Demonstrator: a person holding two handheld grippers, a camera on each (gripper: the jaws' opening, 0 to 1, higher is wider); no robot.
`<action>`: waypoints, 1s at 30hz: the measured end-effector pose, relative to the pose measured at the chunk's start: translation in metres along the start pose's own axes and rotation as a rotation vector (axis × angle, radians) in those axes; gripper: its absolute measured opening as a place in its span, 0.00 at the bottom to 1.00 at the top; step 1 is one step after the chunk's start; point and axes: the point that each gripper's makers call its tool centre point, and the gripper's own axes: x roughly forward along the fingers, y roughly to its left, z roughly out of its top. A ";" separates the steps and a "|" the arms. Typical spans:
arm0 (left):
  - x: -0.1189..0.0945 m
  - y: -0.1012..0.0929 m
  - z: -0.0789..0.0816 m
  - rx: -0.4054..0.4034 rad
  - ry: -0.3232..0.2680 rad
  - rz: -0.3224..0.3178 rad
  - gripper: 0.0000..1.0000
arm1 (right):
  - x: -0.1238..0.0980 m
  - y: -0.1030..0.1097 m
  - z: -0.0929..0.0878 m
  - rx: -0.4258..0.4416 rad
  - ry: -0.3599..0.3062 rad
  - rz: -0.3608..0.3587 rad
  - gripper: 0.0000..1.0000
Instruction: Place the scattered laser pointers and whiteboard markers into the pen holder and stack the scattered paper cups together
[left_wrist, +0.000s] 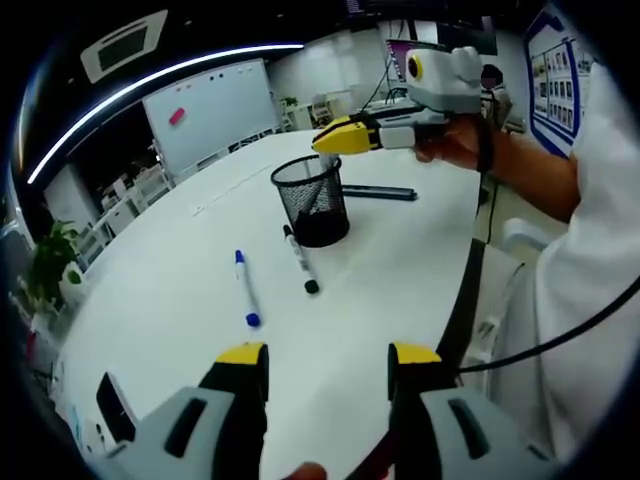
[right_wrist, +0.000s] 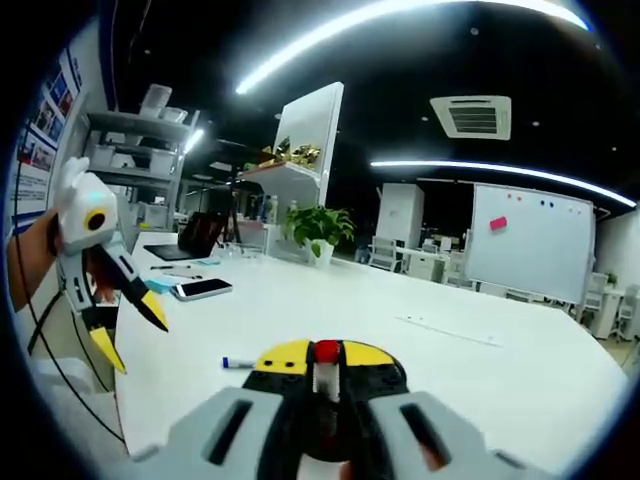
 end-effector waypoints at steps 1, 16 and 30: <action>0.000 0.000 0.001 0.001 -0.002 -0.001 0.49 | 0.000 0.000 0.000 0.000 0.000 0.000 0.11; 0.000 -0.001 0.004 0.004 -0.007 -0.004 0.49 | 0.000 -0.001 0.001 0.012 -0.010 0.009 0.13; 0.000 -0.001 0.005 0.010 -0.003 -0.005 0.49 | -0.001 0.003 0.003 -0.006 -0.012 0.031 0.23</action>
